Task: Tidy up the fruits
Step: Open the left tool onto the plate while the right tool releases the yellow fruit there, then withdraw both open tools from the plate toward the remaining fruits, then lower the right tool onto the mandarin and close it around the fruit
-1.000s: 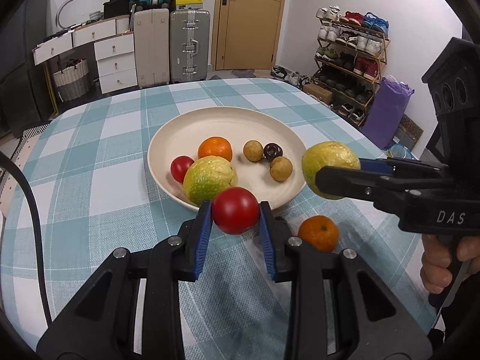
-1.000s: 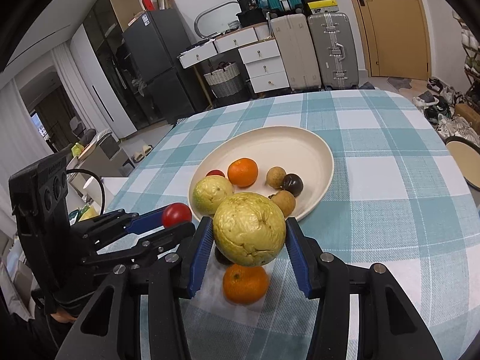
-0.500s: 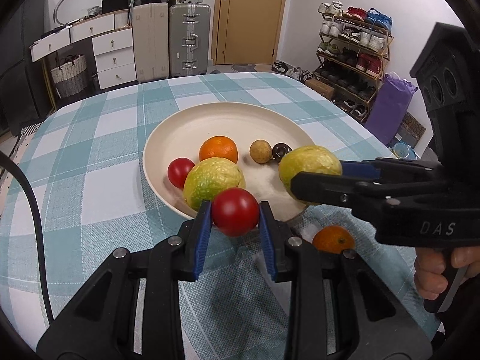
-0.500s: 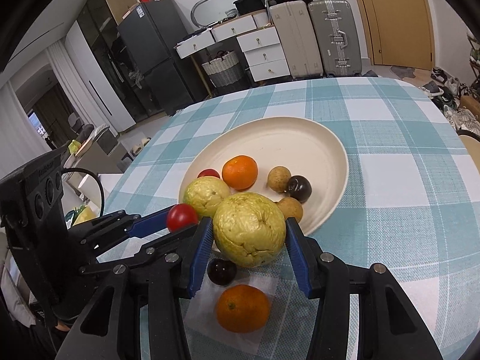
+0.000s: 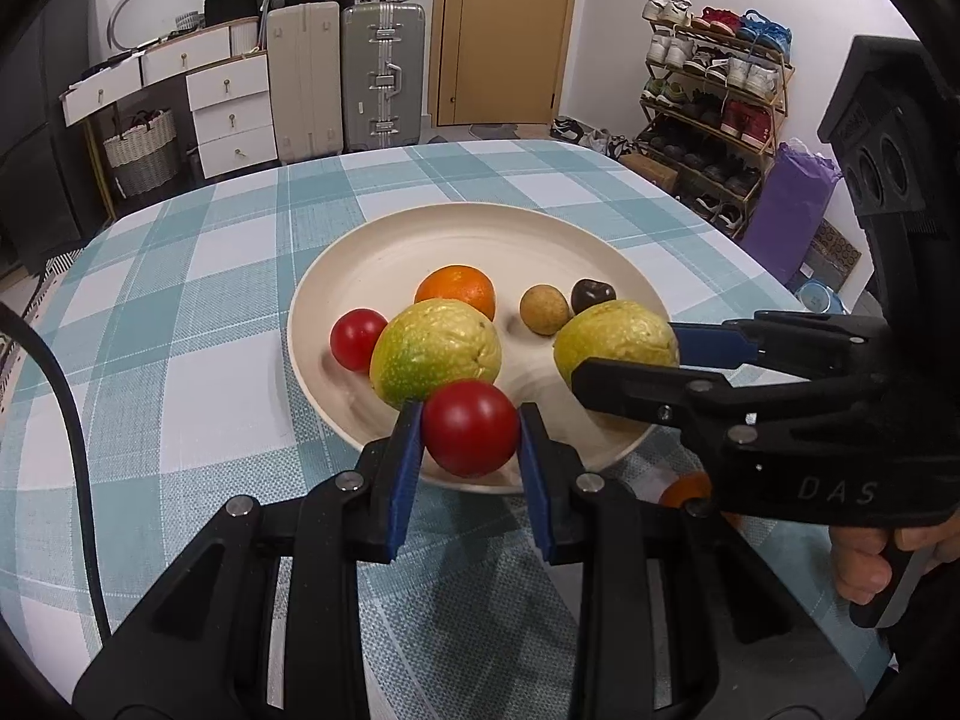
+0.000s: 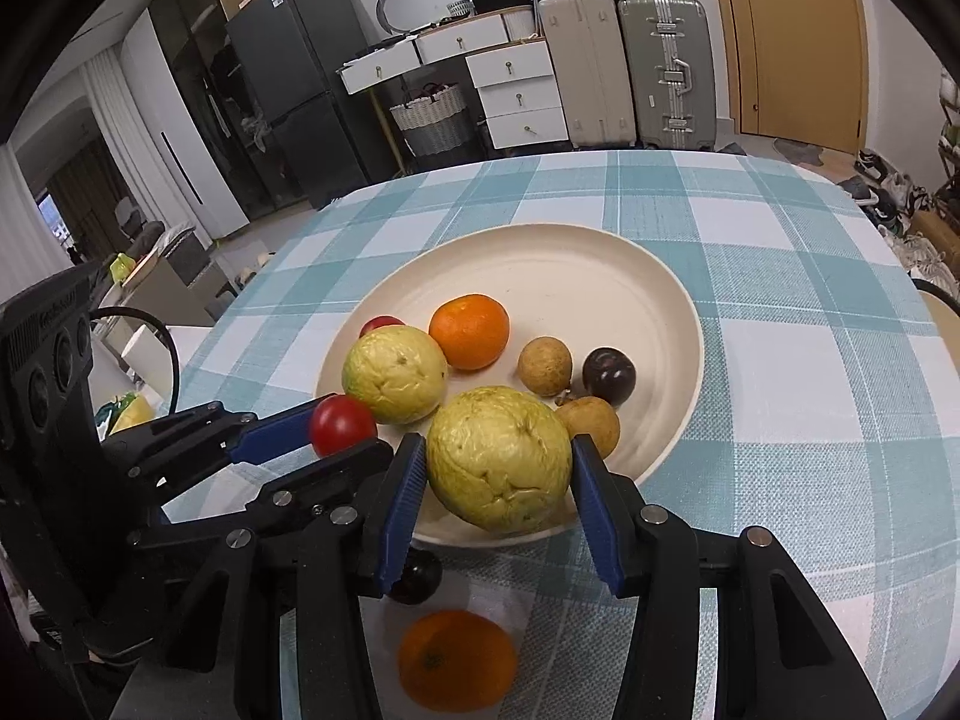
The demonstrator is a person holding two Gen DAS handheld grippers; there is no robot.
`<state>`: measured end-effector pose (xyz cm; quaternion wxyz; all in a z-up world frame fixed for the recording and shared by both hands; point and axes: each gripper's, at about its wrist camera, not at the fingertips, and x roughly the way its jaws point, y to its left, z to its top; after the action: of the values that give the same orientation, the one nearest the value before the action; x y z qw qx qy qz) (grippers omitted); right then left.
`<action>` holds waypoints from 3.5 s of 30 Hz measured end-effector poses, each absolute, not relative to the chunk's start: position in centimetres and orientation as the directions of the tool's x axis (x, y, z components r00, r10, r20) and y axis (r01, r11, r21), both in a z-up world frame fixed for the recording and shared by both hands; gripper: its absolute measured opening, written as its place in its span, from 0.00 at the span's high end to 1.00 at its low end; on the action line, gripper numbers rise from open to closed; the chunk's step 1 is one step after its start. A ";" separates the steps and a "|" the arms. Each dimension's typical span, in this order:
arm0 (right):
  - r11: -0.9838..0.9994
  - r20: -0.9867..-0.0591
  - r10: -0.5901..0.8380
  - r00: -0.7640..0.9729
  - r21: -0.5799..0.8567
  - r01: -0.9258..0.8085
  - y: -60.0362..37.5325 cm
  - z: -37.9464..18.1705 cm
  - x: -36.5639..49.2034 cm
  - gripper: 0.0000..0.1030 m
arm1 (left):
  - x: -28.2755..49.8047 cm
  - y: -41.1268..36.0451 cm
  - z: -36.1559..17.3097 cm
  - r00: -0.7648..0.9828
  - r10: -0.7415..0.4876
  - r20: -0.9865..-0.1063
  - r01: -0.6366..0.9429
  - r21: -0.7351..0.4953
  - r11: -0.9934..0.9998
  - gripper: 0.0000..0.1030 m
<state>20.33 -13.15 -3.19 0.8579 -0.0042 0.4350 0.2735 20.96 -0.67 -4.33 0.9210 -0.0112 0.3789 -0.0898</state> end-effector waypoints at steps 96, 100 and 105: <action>0.825 -0.777 0.452 0.438 0.178 -0.537 -14.0 -5.0 12.6 0.42 | 10.1 0.9 -1.8 0.820 -0.069 -0.569 0.029 -0.080 0.996 0.01; 0.835 -0.781 0.441 0.442 0.175 -0.522 -14.0 -5.2 12.7 0.55 | 10.2 0.9 -1.9 0.819 -0.070 -0.569 0.031 -0.077 0.997 0.01; 0.837 -0.779 0.441 0.446 0.178 -0.518 -14.4 -5.2 12.6 0.61 | 10.2 0.9 -1.9 0.820 -0.069 -0.568 0.030 -0.078 0.996 0.01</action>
<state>12.58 -14.44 -5.15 0.8491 -0.0432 0.4445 0.2822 10.21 0.88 -1.93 0.9535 -0.0329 0.2986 -0.0261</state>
